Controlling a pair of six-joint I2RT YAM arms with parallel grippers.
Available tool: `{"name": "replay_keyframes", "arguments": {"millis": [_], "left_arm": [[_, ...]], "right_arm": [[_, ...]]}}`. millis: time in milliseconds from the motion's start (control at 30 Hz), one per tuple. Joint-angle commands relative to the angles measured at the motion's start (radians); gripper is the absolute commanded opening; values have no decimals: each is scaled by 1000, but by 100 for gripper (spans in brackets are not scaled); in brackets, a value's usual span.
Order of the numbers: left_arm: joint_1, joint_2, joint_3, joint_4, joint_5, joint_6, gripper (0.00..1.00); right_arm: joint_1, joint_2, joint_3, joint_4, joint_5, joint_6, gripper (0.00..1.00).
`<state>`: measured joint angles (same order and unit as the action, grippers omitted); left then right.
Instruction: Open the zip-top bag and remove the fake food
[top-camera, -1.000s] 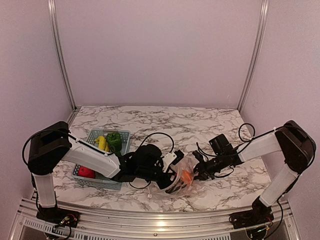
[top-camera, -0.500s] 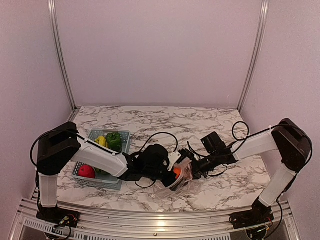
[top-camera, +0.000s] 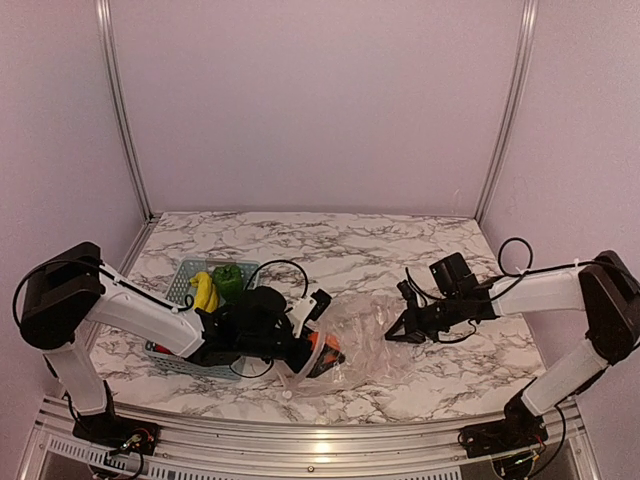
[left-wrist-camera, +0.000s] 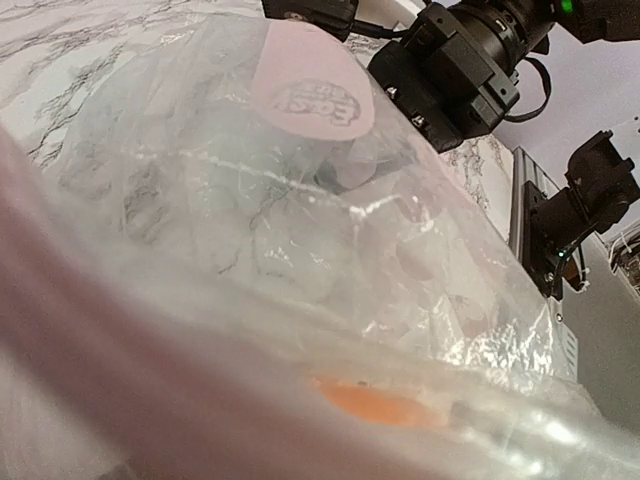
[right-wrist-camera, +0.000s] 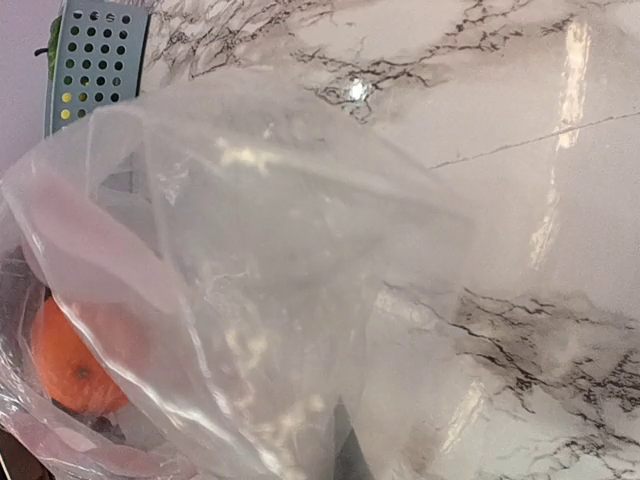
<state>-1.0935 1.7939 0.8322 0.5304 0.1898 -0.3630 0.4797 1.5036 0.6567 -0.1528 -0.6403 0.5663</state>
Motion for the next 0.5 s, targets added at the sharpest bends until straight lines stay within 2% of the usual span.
{"name": "replay_keyframes", "arguments": {"millis": [0,267,467], "left_arm": [[14,-55,-67,58,4,-36,81],[25,-191,-138,52,-29,-59,81],[62,-345,-181,-54,-71,-103,82]], "right_arm": [[-26,-58,4,-55,111,-6,0],[-65,-95,-24,-81,132,-9,0],[-142,-141,-54,-88,107,-23,0]]}}
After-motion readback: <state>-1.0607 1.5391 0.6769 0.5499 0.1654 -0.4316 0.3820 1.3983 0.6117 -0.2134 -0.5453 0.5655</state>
